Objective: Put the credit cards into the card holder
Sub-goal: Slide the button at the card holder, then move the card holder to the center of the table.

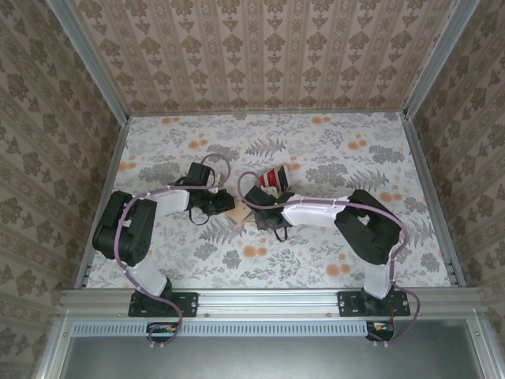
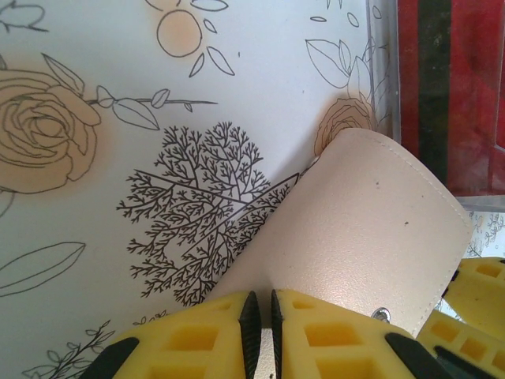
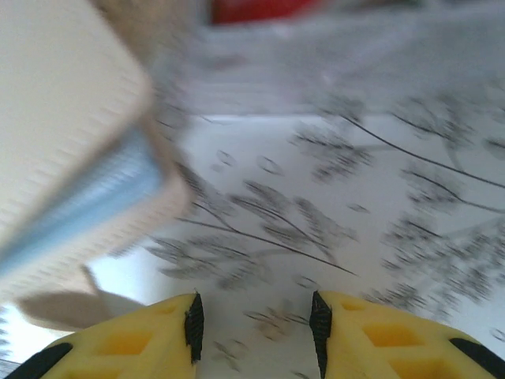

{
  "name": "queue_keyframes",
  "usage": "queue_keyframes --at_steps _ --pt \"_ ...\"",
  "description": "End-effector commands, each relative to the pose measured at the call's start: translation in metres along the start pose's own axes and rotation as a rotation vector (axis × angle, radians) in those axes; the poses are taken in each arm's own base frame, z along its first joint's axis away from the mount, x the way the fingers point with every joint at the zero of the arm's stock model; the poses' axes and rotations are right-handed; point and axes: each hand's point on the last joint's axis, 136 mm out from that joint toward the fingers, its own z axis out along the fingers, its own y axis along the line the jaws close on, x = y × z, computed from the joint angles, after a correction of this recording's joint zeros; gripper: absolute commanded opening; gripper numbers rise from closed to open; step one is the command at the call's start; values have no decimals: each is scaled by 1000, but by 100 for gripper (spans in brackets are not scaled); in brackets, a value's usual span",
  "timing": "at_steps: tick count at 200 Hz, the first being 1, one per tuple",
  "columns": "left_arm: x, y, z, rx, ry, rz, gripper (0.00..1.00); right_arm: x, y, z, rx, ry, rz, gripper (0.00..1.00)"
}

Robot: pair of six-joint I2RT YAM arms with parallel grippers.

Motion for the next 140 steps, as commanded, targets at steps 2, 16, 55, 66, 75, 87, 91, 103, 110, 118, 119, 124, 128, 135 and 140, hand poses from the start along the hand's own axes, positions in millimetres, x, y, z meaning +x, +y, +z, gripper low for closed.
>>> queue_keyframes --at_steps 2,16,55,66,75,87,91,103,110,118,119,124,128,135,140 --pt "57 46 19 -150 173 -103 18 17 -11 -14 -32 43 -3 44" --pt "57 45 19 -146 174 -104 18 24 10 -18 -188 70 17 44" --pt "62 42 21 -150 183 -99 18 22 26 -43 -374 22 162 47" --pt "62 42 22 -149 183 -99 18 18 34 -45 -416 16 183 48" --pt "62 42 24 -147 185 -100 18 15 41 -43 -432 25 189 48" --pt "61 41 25 -145 188 -102 18 11 51 -39 -474 38 212 49" --pt "61 40 25 -144 188 -101 18 10 55 -38 -496 43 229 49" --pt "62 39 25 -143 191 -95 18 7 61 -32 -536 55 301 49" --pt "62 39 25 -144 190 -93 18 6 63 -28 -550 60 339 49" --pt "62 39 25 -146 190 -94 18 6 63 -24 -554 67 386 50" --pt "62 39 25 -145 188 -93 18 6 63 -24 -555 66 392 50" --pt "63 39 24 -146 191 -93 18 6 61 -21 -555 65 426 50" --pt "62 39 25 -147 189 -92 18 6 60 -19 -561 63 453 50" --pt "62 39 24 -146 187 -92 18 5 60 -17 -581 50 502 49" --pt "63 40 25 -146 187 -94 18 5 60 -16 -597 39 538 49"
